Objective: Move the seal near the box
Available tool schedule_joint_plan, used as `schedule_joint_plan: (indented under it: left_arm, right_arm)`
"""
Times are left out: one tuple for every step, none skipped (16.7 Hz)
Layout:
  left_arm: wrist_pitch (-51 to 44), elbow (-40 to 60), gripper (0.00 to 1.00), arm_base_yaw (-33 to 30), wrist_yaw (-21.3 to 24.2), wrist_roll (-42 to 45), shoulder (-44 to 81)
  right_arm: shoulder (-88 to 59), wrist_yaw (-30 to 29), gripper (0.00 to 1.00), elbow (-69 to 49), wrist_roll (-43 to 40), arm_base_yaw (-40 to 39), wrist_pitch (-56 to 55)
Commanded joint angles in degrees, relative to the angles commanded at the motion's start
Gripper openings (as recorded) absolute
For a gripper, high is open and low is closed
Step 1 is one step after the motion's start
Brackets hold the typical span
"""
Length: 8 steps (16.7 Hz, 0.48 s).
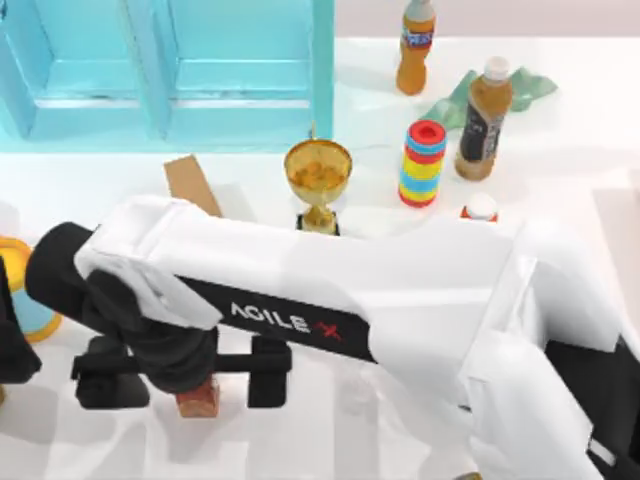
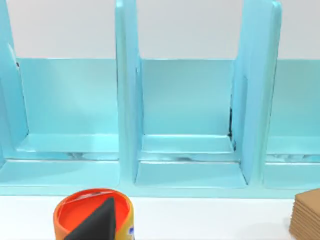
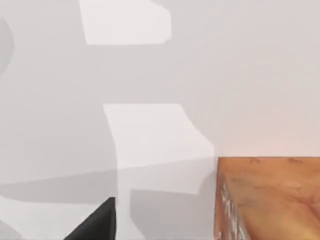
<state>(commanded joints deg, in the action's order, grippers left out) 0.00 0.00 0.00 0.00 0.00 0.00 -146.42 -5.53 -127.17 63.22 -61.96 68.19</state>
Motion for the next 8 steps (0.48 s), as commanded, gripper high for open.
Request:
schedule_joint_plan:
  left_arm:
    - [0.0,0.0,1.0,0.0,0.0,0.0,0.0]
    - [0.0,0.0,1.0,0.0,0.0,0.0,0.0]
    - [0.0,0.0,1.0,0.0,0.0,0.0,0.0]
    - [0.0,0.0,1.0,0.0,0.0,0.0,0.0]
    - [0.0,0.0,1.0,0.0,0.0,0.0,0.0]
    - [0.0,0.0,1.0,0.0,0.0,0.0,0.0]
    - [0.0,0.0,1.0,0.0,0.0,0.0,0.0]
    - [0.0,0.0,1.0,0.0,0.0,0.0,0.0]
  right_arm:
    - [0.1,0.0,1.0,0.6,0.0,0.0,-0.5]
    - [0.1,0.0,1.0,0.7,0.0,0.0,-0.6]
    - [0.1,0.0,1.0,0.7,0.0,0.0,-0.6]
    - [0.1,0.0,1.0,0.7,0.0,0.0,-0.6]
    - [0.1,0.0,1.0,0.7,0.0,0.0,-0.6]
    - [0.1,0.0,0.92,0.7,0.0,0.0,-0.6]
    - [0.1,0.0,0.85,0.7,0.0,0.0,-0.6]
    - [0.1,0.0,0.77,0.7,0.0,0.0,-0.6]
